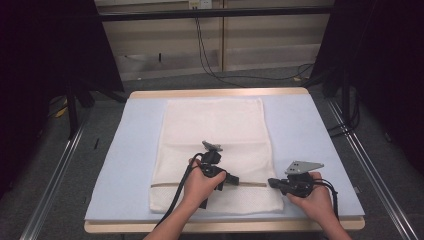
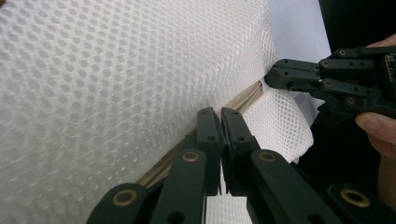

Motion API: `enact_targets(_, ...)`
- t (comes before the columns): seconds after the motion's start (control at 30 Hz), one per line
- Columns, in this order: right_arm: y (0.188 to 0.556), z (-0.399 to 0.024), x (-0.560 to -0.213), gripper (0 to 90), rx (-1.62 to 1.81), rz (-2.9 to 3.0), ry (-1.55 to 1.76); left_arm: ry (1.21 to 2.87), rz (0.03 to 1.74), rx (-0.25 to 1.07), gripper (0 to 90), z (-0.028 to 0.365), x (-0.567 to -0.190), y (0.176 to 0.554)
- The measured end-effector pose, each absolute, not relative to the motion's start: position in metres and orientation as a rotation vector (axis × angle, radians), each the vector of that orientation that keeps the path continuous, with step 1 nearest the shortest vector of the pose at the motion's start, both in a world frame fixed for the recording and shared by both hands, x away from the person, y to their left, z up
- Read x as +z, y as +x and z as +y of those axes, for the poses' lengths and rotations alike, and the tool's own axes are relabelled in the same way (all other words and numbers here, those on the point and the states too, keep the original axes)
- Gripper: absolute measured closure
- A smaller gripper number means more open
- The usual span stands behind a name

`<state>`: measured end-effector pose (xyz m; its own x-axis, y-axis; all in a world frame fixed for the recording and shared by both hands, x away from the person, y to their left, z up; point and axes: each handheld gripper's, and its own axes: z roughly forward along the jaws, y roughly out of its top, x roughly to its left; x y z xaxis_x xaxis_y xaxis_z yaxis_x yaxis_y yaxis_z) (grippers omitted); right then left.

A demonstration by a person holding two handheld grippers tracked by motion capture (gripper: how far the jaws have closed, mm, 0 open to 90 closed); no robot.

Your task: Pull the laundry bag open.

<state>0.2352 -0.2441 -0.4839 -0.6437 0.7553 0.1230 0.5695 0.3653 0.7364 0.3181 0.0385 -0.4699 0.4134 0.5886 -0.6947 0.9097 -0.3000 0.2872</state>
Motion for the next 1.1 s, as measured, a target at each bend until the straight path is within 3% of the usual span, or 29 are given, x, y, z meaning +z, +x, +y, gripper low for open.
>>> enact_targets(1.1,0.232,-0.245,-0.487,90.0,1.174,2.357,1.2,1.981,1.271,-0.613,87.4,0.087,-0.464,0.319)
